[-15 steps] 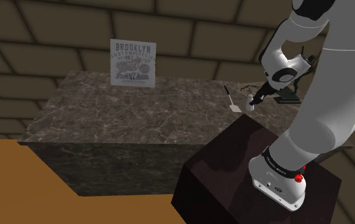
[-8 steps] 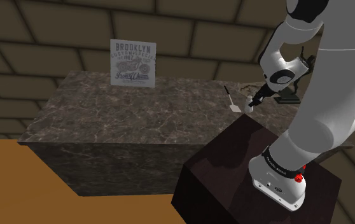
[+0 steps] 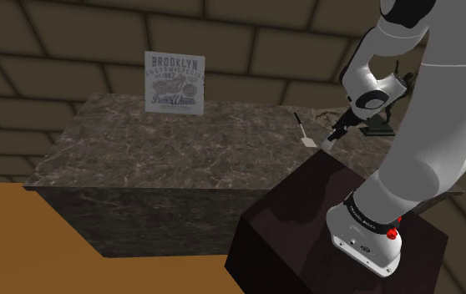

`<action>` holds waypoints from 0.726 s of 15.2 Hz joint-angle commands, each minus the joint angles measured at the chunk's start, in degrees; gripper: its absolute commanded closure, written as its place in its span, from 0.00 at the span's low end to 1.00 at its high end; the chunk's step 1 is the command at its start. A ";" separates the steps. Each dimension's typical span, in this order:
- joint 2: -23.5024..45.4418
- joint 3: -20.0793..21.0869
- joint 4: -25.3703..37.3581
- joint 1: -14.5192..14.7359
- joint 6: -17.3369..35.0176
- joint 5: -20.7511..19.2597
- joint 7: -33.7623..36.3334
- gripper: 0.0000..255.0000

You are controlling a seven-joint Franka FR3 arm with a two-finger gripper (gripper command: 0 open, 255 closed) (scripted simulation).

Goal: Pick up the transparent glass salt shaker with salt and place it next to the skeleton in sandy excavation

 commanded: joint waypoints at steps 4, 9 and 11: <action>-9.03 -7.56 -3.90 4.59 1.22 -12.99 8.13 0.00; -9.03 -7.55 -3.90 4.57 1.23 -13.00 8.13 0.00; -9.03 -7.55 -3.90 4.57 1.23 -13.00 8.13 0.00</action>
